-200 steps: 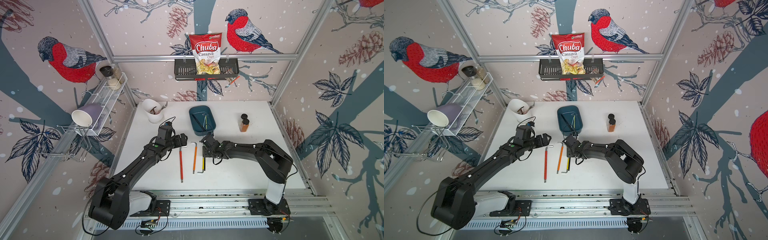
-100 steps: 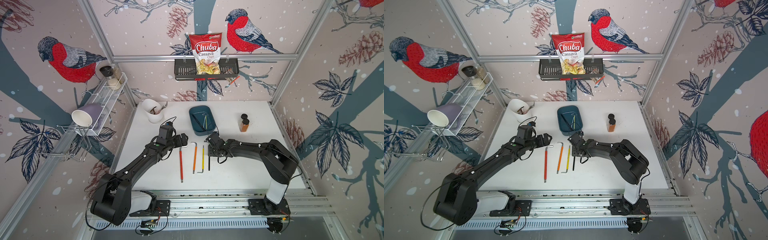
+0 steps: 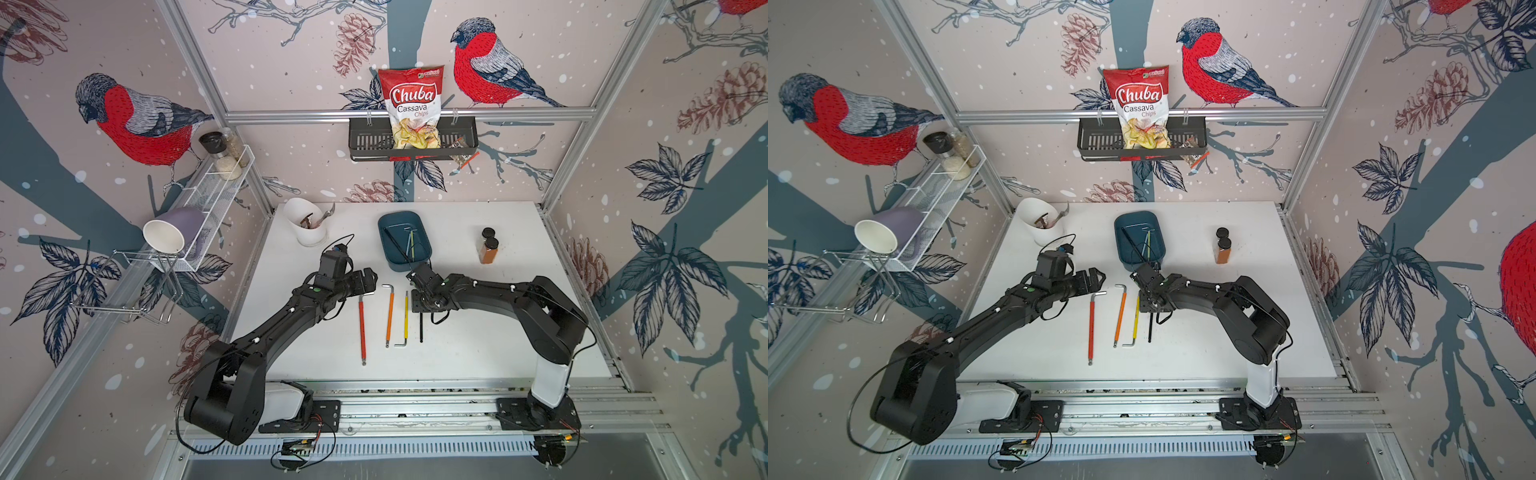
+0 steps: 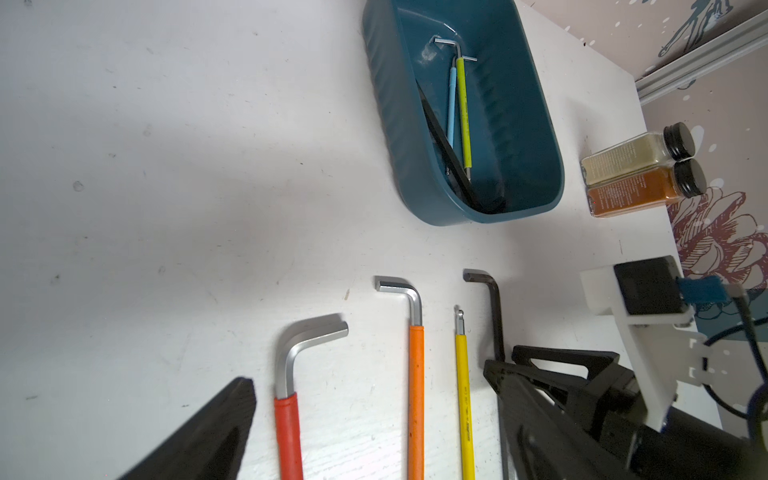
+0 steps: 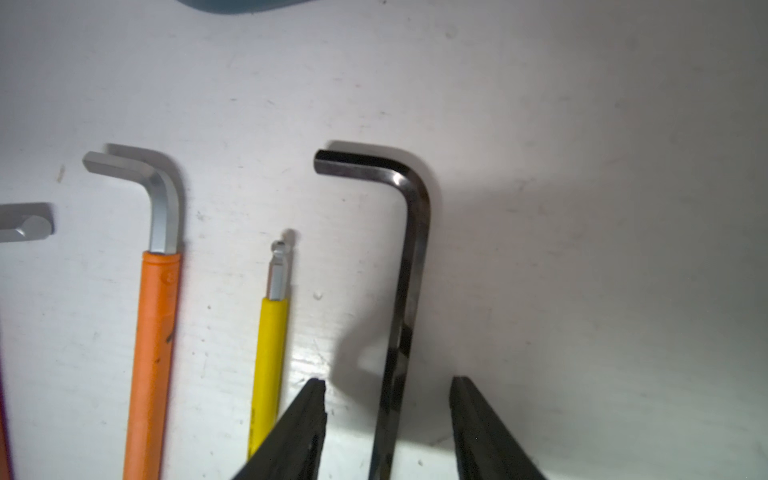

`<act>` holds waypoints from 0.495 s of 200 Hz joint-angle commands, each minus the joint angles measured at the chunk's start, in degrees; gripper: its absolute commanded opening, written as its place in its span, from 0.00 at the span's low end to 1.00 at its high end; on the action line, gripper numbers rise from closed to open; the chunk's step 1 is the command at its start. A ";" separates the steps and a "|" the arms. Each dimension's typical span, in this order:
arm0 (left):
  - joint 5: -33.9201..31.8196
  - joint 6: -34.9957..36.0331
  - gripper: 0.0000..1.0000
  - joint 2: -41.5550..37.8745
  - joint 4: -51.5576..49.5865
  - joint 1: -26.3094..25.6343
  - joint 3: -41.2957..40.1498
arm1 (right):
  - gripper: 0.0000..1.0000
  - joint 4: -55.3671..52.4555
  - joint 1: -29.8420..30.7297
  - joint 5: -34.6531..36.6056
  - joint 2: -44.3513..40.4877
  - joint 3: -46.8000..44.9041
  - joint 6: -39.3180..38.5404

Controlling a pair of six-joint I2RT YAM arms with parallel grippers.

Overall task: Put the hex key on the desktop into the storage box
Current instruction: Pick up the Allen key from the center of the board.

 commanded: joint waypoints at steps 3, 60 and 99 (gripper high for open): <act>-0.31 0.79 0.96 0.21 2.15 -0.04 -0.09 | 0.50 -5.16 0.50 -2.95 2.50 -0.63 1.41; -0.29 1.45 0.96 0.19 2.08 -0.01 0.01 | 0.41 -13.47 1.28 -0.74 4.52 -1.42 1.27; -0.37 1.94 0.96 0.28 2.11 -0.01 0.00 | 0.33 -15.90 2.67 -1.57 8.97 -0.36 0.42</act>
